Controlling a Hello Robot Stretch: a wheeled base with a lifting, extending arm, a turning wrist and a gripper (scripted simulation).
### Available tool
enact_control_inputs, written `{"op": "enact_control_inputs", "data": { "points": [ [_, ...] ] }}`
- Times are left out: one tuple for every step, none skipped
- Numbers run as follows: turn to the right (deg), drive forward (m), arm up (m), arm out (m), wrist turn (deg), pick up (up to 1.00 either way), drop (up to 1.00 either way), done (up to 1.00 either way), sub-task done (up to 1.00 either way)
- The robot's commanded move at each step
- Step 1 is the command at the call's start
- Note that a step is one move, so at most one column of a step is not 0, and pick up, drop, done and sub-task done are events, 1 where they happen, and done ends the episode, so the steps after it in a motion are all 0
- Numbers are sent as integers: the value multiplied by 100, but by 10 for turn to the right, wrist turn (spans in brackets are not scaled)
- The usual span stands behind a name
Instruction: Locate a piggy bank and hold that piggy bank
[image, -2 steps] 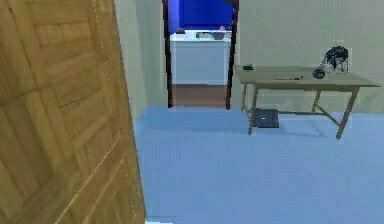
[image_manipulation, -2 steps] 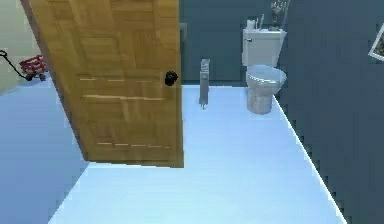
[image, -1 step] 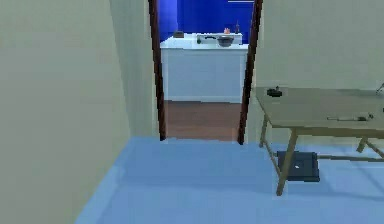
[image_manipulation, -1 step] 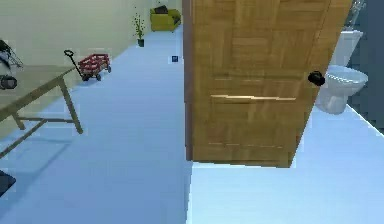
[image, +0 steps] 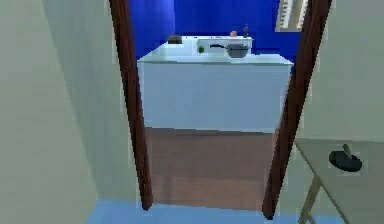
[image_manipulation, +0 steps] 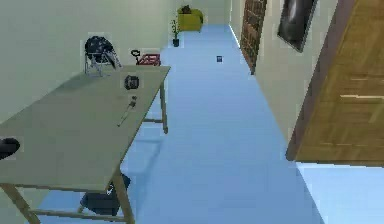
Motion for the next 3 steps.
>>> {"op": "enact_control_inputs", "data": {
  "points": [
    [0,100,0,0,0,0,0,0,0],
    [30,0,0,0,0,0,0,0,0],
    [0,5,0,0,0,0,0,0,0]
  ]
}}
